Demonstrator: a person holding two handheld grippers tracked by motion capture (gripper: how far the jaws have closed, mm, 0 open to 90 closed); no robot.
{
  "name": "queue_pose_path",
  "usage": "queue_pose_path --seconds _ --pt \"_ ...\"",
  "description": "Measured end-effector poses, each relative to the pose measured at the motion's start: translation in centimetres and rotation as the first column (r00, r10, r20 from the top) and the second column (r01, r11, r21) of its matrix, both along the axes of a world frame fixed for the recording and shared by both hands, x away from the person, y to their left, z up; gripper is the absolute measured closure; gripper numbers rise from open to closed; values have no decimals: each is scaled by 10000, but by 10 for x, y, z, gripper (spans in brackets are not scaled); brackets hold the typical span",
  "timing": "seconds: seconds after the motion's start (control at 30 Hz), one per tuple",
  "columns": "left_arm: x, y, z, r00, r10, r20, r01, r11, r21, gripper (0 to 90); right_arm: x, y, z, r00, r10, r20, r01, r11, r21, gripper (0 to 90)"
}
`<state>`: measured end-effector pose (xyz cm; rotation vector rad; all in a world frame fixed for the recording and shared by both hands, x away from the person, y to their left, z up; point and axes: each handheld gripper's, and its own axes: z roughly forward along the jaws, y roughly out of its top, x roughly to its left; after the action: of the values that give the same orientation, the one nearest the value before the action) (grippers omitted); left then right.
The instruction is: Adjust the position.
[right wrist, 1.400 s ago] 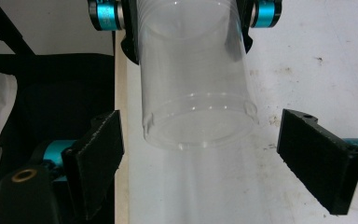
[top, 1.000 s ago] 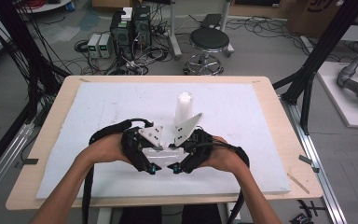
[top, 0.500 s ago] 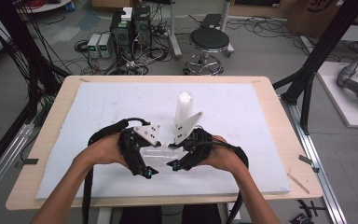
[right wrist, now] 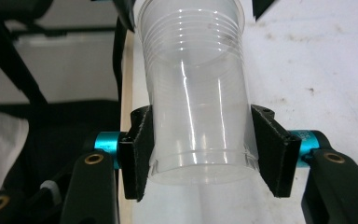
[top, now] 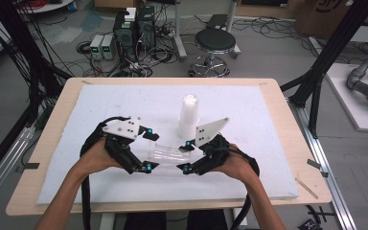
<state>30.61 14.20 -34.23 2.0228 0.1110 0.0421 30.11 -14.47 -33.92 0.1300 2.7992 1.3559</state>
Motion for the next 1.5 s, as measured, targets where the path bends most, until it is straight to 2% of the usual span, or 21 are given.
queue_pose_path --seconds 0.07,0.17,0.2,0.33,0.4,0.5,0.57,0.67,0.87,1.13,1.33,1.5 --pt "-2 7 -7 9998 186 -32 -187 9988 -448 121 -1 -5 -5 9998 -151 -113 156 9988 470 442" --pt "-4 13 -19 9987 423 -285 -451 9932 -1075 114 -3 -9 -11 9990 -433 -111 442 9941 995 441" --pt "-5 15 -23 9983 511 -296 -543 9916 -1176 114 -3 -9 -14 9986 -511 -119 521 9919 1159 442" --pt "-7 19 -36 9957 872 -325 -917 9788 -1830 114 -6 -10 -20 9975 -708 -22 702 9834 1673 441" --pt "-8 20 -43 9950 924 -379 -986 9694 -2247 114 -6 -11 -22 9970 -771 -22 760 9773 1979 441" --pt "-9 20 -50 9936 1059 -385 -1123 9597 -2575 114 -7 -12 -23 9962 -870 77 829 9698 2296 441" --pt "-10 20 -55 9929 1097 -466 -1185 9506 -2868 114 -8 -15 -24 9965 -834 6 802 9606 2662 441" --pt "-10 19 -59 9925 1064 -600 -1199 9427 -3113 114 -8 -18 -25 9964 -843 111 768 9490 3057 441" --pt "-10 17 -62 9932 938 -691 -1123 9293 -3519 110 -7 -21 -25 9974 -722 63 661 9417 3298 441" --pt "-10 9 -60 9947 759 -686 -956 9291 -3573 109 -7 -22 -31 9984 -572 -29 545 9340 3531 440" --pt "-8 -6 -54 9971 474 -590 -666 9198 -3868 109 -6 -22 -33 9992 -406 -64 400 9258 3760 440" --pt "-7 -16 -50 9982 301 -519 -477 9226 -3827 109 -6 -21 -35 9994 -319 -131 345 9191 3925 440"
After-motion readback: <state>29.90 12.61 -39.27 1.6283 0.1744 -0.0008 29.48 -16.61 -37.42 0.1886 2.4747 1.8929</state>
